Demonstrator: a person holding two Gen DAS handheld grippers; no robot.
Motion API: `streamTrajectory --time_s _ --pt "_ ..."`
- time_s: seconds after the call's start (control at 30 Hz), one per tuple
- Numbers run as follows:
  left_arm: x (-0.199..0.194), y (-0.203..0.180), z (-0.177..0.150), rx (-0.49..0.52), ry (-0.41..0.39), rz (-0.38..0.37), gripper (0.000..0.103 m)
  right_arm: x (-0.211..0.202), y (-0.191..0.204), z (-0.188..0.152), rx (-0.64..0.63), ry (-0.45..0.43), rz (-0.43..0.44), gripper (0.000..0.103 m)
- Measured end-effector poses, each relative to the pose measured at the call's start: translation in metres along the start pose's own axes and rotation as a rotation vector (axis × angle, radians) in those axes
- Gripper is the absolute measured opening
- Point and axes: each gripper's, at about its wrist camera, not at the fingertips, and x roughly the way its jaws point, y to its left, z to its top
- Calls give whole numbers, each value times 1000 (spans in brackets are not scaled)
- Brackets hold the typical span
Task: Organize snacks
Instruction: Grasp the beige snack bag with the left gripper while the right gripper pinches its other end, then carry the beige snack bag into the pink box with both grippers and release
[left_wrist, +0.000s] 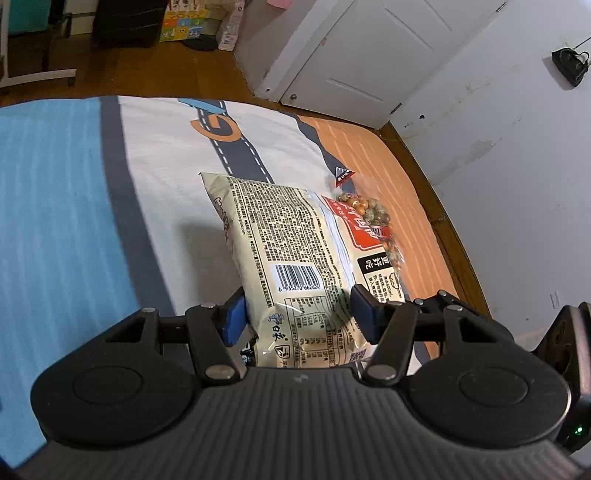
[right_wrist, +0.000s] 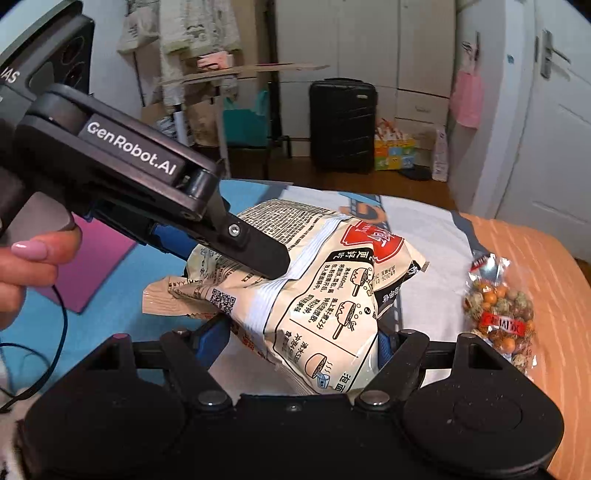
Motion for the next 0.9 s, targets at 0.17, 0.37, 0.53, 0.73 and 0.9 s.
streamTrajectory --time_s 0.17,0.37,0.53,0.73,0.9 --pt "-46 -4 -12 -6 -7 16 58 -27 30 11 -58 5 17 80" --pt "-92 -5 -30 0 -44 32 58 -46 64 23 -129 -8 29 80" --pt "-122 1 -44 -5 -82 51 58 -55 88 29 -182 -18 45 80" --pt "-162 22 -60 -33 -151 81 58 -53 120 45 -262 -38 84 80" --pt "-199 50 -66 -69 -231 132 58 -40 151 67 -321 -77 147 80"
